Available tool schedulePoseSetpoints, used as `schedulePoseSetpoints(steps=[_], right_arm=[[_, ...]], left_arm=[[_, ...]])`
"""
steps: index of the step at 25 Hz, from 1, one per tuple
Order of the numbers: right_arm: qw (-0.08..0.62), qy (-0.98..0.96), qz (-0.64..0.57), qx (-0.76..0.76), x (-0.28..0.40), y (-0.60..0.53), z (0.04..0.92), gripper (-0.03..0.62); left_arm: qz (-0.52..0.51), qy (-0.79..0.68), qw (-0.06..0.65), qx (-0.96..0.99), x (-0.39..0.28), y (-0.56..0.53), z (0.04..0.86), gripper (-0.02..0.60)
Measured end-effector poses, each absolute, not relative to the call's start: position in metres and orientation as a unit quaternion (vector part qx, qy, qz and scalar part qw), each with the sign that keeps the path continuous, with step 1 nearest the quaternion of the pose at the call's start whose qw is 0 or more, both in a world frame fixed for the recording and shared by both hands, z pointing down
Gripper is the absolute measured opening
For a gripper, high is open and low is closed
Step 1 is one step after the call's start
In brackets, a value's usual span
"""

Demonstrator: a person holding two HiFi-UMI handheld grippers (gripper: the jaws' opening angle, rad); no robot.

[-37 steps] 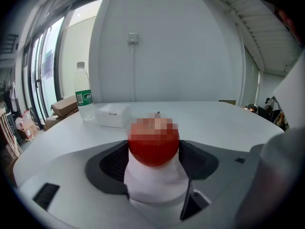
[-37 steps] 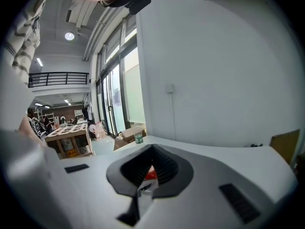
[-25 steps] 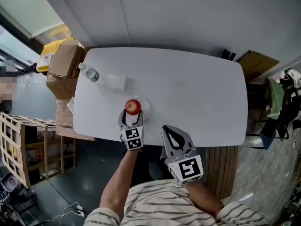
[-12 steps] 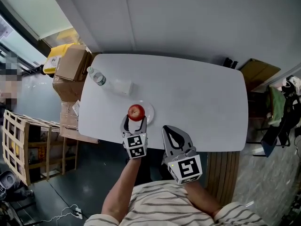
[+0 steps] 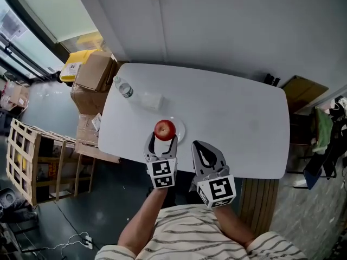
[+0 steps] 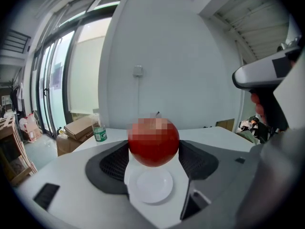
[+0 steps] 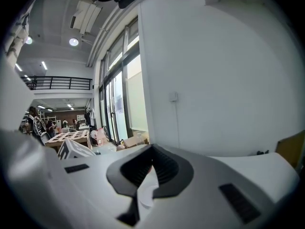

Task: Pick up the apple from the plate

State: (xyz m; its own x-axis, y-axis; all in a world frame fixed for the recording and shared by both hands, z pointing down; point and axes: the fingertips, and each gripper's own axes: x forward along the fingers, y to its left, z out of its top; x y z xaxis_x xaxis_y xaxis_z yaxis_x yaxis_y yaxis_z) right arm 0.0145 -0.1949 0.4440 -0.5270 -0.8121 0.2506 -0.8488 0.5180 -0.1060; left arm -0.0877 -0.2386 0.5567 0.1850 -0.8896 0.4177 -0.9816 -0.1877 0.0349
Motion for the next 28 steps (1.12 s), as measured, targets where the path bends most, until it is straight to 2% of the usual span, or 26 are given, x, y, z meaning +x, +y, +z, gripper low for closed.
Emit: schedulePoseSetpoints(steps=[28], right_arm=[[0.074, -0.883, 0.073, 0.458, -0.017, -0.202, 0.409, 0.003]], left_arm=[[0.075, -0.632, 0.102, 0.764, -0.102, -0.216, 0.429, 0.334]])
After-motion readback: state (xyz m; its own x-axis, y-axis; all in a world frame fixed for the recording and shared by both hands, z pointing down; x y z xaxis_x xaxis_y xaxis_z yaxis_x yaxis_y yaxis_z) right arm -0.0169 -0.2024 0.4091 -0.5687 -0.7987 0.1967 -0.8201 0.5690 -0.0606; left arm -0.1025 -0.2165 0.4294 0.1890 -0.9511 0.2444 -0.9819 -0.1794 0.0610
